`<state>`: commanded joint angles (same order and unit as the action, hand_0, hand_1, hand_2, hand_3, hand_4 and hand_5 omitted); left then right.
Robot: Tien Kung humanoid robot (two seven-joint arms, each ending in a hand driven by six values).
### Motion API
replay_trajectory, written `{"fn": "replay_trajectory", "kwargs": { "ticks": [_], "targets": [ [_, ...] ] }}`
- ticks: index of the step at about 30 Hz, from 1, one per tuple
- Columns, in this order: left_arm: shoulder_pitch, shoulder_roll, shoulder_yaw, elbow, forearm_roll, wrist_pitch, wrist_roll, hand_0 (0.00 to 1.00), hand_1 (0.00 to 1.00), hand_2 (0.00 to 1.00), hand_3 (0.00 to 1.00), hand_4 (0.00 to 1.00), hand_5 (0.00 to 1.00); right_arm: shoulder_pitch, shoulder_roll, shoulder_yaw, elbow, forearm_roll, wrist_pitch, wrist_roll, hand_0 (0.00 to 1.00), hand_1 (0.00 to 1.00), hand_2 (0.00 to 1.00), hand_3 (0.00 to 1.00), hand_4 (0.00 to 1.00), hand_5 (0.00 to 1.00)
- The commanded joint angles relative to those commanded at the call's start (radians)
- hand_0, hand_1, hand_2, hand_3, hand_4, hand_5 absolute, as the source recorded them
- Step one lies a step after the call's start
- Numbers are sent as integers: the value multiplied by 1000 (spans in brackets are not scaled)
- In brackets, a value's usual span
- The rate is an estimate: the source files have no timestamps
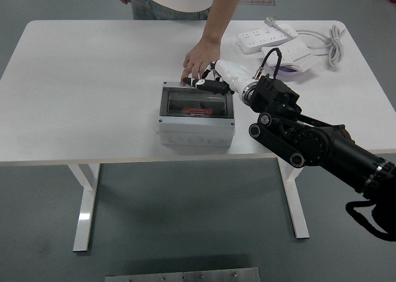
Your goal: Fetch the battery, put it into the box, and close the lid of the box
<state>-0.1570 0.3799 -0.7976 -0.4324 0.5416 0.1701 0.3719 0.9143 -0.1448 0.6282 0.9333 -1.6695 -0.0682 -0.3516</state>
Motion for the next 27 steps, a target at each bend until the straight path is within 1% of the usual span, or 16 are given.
{"fn": "replay_trajectory", "kwargs": {
  "ticks": [2,4,5,7,12,13,14,16,19,20,21,25,26,27],
  "targets": [
    [1,0,1,0,-2,0,0,645,722,580,565,662,139,-3,-22,34,26,-21,29,-30,195,314,390,686,966,998],
    [3,-1,2,0,-4,1,0,645,722,580,565,662,139,-9,-41,67,45,-36,46,-46,195,314,390,686,966,998],
    [3,-1,2,0,-5,1,0,645,722,580,565,662,139,-15,-51,86,53,-40,48,-47,195,314,390,686,966,998],
    [4,-2,2,-1,-7,2,1,645,722,580,565,662,139,-29,-67,122,57,-34,33,-26,195,314,390,686,966,998],
    [5,-8,-8,-3,1,3,12,645,722,580,565,662,139,-96,-86,230,64,0,-40,79,198,319,394,689,962,998],
    [6,-8,-9,-3,1,3,13,645,722,580,565,662,139,-108,-87,250,68,-3,-49,97,198,319,394,689,962,998],
    [7,-9,-10,-4,1,4,14,645,721,580,564,661,138,-122,-87,275,76,-11,-59,118,230,353,426,686,955,998],
    [8,-10,-11,-5,3,4,17,645,721,580,564,661,138,-152,-84,324,93,-30,-74,155,230,353,426,686,955,998],
    [9,-11,-12,-5,3,5,18,645,721,580,564,661,138,-194,-79,400,117,-40,-92,196,230,353,426,686,955,998],
    [10,-12,-12,-6,2,5,18,645,721,580,565,662,138,-208,-77,423,125,-34,-97,211,332,424,454,659,903,998],
    [11,-13,-12,-6,2,5,18,645,721,580,565,662,138,-222,-76,446,132,-25,-102,226,332,424,454,659,903,998],
    [16,-17,-11,-7,1,5,20,645,721,580,565,662,138,-279,-69,543,143,58,-111,306,332,424,454,659,903,998],
    [17,-17,-11,-7,1,5,20,646,721,579,565,662,138,-292,-67,567,141,84,-109,327,386,447,469,629,873,998],
    [18,-18,-10,-7,0,5,20,646,721,579,565,662,138,-305,-66,590,139,110,-108,349,386,447,469,629,873,998]
  ]
}}
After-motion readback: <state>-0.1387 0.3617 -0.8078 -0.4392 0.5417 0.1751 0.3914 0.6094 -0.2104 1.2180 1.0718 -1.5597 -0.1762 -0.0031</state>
